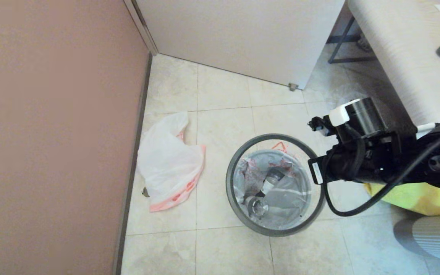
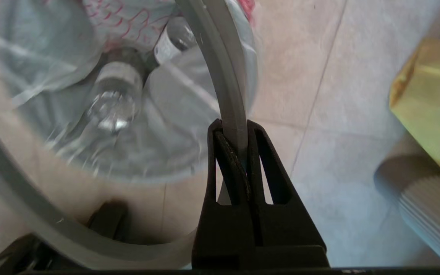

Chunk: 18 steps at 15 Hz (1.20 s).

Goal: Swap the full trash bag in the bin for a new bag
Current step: Place the trash can ring on the floor

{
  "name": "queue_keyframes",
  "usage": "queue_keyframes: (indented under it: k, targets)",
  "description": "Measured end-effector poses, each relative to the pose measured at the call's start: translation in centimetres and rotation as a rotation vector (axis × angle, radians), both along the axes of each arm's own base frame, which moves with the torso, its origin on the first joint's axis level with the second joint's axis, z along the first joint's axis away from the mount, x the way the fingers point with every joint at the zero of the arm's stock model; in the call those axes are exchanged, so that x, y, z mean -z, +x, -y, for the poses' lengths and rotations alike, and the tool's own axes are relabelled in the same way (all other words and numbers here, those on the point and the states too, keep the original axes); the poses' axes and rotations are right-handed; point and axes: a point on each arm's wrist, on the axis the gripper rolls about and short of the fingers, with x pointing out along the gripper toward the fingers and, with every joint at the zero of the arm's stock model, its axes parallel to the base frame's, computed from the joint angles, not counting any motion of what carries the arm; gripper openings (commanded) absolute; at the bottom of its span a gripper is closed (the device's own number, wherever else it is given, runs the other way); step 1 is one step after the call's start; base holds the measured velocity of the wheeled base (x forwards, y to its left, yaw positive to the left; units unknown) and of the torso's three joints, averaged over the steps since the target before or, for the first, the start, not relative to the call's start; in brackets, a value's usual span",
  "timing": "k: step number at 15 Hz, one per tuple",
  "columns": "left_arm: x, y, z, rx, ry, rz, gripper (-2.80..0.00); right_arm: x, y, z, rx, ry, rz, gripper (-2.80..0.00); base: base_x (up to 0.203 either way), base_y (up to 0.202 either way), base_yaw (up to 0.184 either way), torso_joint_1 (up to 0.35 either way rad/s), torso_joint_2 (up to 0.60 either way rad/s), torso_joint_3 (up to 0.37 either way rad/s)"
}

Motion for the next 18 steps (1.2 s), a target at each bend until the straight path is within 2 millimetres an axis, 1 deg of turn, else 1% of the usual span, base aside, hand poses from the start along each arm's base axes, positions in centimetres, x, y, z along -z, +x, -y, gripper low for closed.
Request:
queue_keyframes:
  k: [3,5,7,11,14,16,18]
  targets:
    - [0.0,0.0,0.0,0.0,0.001,0.0,0.0,-1.6,-2.5,1.9,0.027,-0.012,-0.012,-2.8,0.0,0.0,0.0,0.0,0.0,0.0]
    - [0.0,0.0,0.0,0.0,0.0,0.0,0.0,-1.6,-3.5,3.8,0.073,-0.023,-0.016,-2.8,0.0,0.0,0.0,0.0,0.0,0.0]
    - [0.0,0.0,0.0,0.0,0.0,0.0,0.0,-0.6,-4.1,6.5,0.144,-0.047,-0.05,-2.8,0.0,0.0,0.0,0.0,0.0,0.0]
    - [0.0,0.0,0.0,0.0,0.001,0.0,0.0,2.5,-5.0,11.8,0.28,-0.07,-0.121,-2.8,0.0,0.0,0.0,0.0,0.0,0.0]
    - [0.0,0.0,0.0,0.0,0.0,0.0,0.0,3.7,-5.4,15.4,0.325,-0.086,-0.123,-2.8,0.0,0.0,0.0,0.0,0.0,0.0]
    - [0.0,0.0,0.0,0.0,0.001,0.0,0.0,4.6,-5.4,17.3,0.329,-0.09,-0.158,-2.8,0.0,0.0,0.0,0.0,0.0,0.0]
    - [0.0,0.0,0.0,0.001,0.0,0.0,0.0,5.8,-4.7,18.2,0.339,-0.086,-0.197,-2.8,0.0,0.0,0.0,0.0,0.0,0.0]
